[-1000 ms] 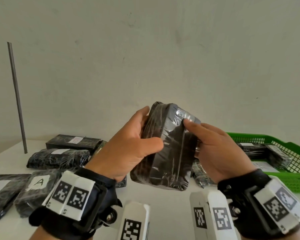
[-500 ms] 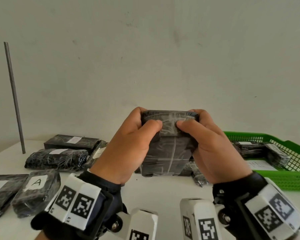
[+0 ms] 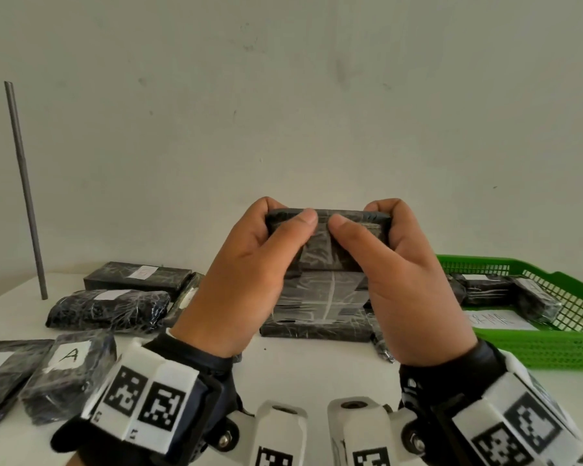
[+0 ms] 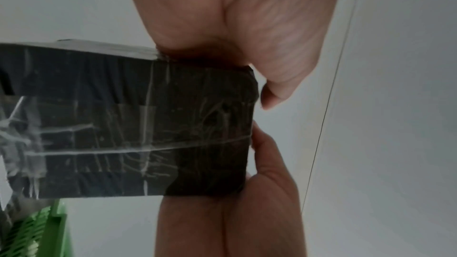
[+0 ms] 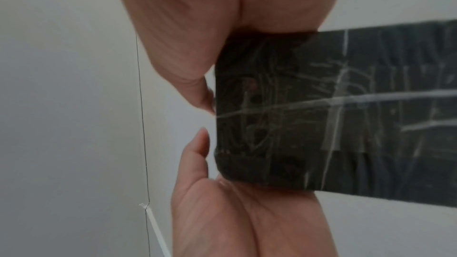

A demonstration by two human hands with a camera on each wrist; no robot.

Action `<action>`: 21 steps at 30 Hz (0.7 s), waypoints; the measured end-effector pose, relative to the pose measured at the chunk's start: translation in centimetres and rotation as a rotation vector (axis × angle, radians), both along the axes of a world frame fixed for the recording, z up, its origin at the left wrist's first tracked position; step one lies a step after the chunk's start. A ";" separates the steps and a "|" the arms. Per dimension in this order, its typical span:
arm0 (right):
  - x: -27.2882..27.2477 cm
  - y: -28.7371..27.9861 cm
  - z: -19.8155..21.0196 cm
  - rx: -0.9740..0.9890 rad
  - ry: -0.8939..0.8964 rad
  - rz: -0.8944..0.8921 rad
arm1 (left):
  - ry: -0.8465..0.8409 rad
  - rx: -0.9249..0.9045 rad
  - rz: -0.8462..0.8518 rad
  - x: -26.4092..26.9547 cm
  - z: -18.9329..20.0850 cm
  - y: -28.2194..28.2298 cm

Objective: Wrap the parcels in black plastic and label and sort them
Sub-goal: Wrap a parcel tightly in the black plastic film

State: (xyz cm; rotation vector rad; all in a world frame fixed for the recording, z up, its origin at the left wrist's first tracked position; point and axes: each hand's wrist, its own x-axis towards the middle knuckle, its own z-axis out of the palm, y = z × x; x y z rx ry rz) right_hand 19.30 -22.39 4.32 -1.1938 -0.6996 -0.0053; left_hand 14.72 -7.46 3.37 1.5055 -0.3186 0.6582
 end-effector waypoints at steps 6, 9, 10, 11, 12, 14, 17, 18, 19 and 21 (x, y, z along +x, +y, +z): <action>0.0 -0.1 0.0 0.014 0.007 -0.027 | -0.002 0.021 0.015 0.0 -0.1 -0.5; 0.0 -0.5 0.2 -0.014 -0.035 -0.037 | -0.009 -0.012 -0.009 -0.2 0.1 -0.4; -0.1 -0.5 0.3 -0.022 -0.048 -0.039 | -0.009 -0.027 -0.021 -0.2 0.2 -0.4; -0.1 -0.6 0.4 -0.034 -0.059 -0.046 | -0.004 -0.041 -0.028 -0.3 0.2 -0.4; 0.0 -0.6 0.4 -0.049 -0.065 -0.053 | 0.003 -0.049 -0.028 -0.3 0.3 -0.3; 0.1 -0.7 0.3 -0.077 -0.074 -0.058 | 0.010 -0.052 -0.020 -0.4 0.4 -0.1; 0.3 -0.9 0.2 -0.091 -0.102 -0.058 | 0.002 -0.055 -0.037 -0.3 0.3 0.0; 0.3 -1.0 0.1 -0.089 -0.101 -0.065 | 0.003 -0.055 -0.047 -0.3 0.3 0.1; 0.4 -1.0 0.1 -0.084 -0.101 -0.064 | 0.008 -0.051 -0.052 -0.3 0.3 0.1; 0.4 -1.0 0.2 -0.076 -0.110 -0.044 | 0.018 -0.037 -0.048 -0.2 0.2 0.3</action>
